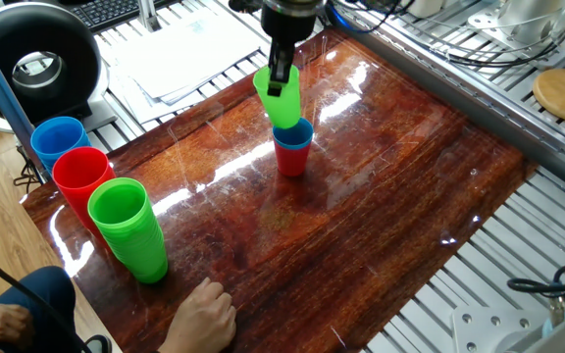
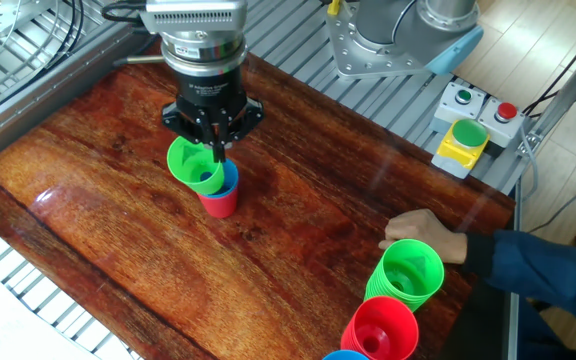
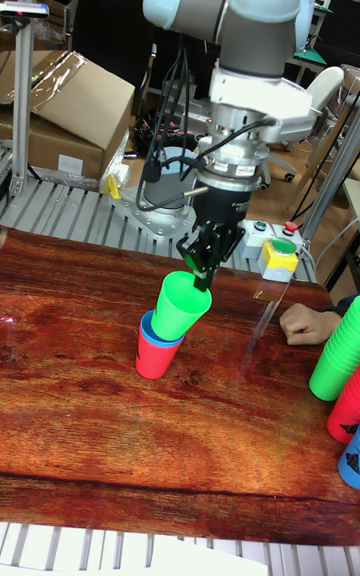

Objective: Stack the cups

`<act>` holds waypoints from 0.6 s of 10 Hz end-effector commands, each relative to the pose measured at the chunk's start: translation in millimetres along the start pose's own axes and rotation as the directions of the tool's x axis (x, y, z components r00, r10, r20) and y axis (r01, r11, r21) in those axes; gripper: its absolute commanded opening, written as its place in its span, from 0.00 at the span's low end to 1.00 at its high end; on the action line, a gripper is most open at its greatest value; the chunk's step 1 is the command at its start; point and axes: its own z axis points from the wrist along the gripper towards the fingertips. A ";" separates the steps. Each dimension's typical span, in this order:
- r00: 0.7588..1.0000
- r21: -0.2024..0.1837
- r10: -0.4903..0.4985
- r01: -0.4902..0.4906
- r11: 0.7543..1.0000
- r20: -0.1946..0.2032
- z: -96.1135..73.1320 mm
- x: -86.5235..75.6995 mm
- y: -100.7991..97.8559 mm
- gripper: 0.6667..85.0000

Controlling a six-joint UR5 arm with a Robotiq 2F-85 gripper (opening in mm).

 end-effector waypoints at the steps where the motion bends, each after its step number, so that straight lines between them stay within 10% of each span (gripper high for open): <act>1: 1.000 -0.001 0.008 -0.008 1.000 0.022 7.0 8.1 7.8 0.01; 6: 1.000 -0.003 0.009 -0.009 1.000 0.028 3.0 16.1 10.4 0.01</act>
